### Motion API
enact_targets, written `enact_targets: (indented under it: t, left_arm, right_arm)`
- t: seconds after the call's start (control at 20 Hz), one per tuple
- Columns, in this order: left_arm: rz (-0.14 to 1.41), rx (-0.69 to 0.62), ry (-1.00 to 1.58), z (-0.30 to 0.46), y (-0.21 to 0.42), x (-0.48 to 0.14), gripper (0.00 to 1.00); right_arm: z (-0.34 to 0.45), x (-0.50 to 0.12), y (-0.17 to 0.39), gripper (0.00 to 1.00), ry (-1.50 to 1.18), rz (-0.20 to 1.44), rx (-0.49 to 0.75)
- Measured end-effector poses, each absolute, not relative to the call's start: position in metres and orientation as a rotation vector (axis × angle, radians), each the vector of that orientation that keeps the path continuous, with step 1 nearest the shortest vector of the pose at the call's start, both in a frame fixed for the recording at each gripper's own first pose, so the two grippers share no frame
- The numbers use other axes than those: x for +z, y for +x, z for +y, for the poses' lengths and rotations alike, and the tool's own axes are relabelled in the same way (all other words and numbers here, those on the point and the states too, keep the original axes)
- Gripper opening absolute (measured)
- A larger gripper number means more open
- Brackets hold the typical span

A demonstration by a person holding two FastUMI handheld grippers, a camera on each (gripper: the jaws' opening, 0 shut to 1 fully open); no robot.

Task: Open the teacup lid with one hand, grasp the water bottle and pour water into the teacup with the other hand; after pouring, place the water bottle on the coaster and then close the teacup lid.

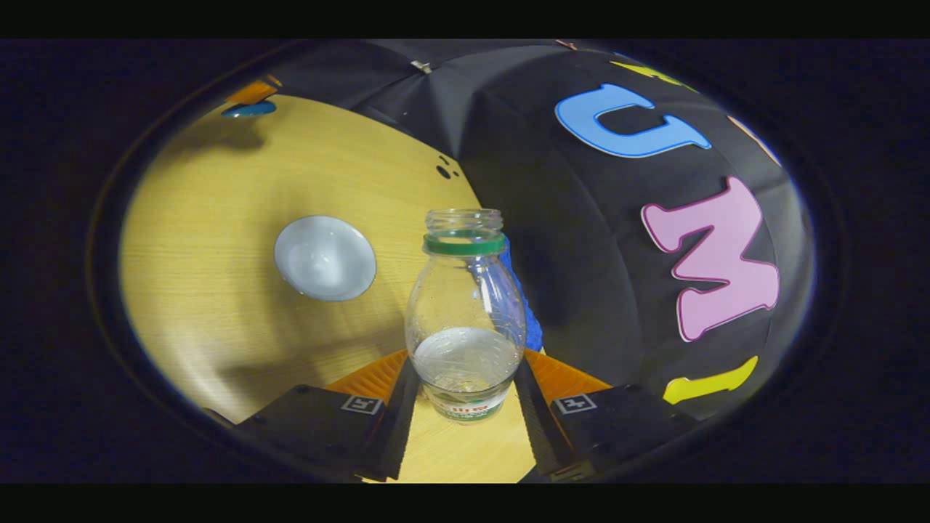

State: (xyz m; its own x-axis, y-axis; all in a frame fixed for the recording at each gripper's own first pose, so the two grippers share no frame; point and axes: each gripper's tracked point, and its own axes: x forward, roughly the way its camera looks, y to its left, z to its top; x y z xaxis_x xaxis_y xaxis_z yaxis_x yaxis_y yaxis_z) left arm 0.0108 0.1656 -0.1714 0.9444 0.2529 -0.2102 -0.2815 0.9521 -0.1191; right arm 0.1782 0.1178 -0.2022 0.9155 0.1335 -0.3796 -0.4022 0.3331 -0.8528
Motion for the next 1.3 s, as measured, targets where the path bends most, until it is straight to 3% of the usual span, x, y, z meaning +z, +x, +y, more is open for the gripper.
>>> enact_targets:
  t: [0.05,0.1,0.15,0.4,0.5,0.7,0.9,1.0,1.3]
  left_arm:
    - [0.196,0.277,-0.152,0.167,0.011,-0.172,0.27]
    - [0.199,0.28,-0.155,0.17,0.009,-0.174,0.27]
    - [0.202,0.281,-0.158,0.171,0.008,-0.175,0.27]
    - [0.208,0.257,-0.149,0.169,0.011,-0.175,0.24]
    - [0.208,0.244,-0.136,0.169,0.012,-0.173,0.27]
    - [0.211,0.223,-0.16,0.165,0.021,-0.173,0.23]
    - [0.215,0.218,-0.174,0.166,0.027,-0.172,0.27]
    - [0.219,0.22,-0.187,0.167,0.028,-0.173,0.23]
    - [0.238,0.235,-0.212,0.172,0.021,-0.181,0.24]
  right_arm:
    - [0.118,-0.204,0.178,0.67,-1.206,0.268,0.355]
    - [0.121,-0.207,0.179,0.7,-1.223,0.274,0.358]
    - [0.122,-0.209,0.179,0.67,-1.239,0.277,0.361]
    - [0.124,-0.22,0.181,0.7,-1.314,0.3,0.404]
    - [0.126,-0.223,0.18,0.67,-1.36,0.294,0.407]
    - [0.119,-0.223,0.184,0.7,-1.441,0.319,0.389]
    - [0.113,-0.22,0.189,0.7,-1.491,0.333,0.388]
    - [0.114,-0.219,0.19,0.7,-1.532,0.324,0.404]
    - [0.111,-0.227,0.188,0.7,-1.595,0.336,0.436]
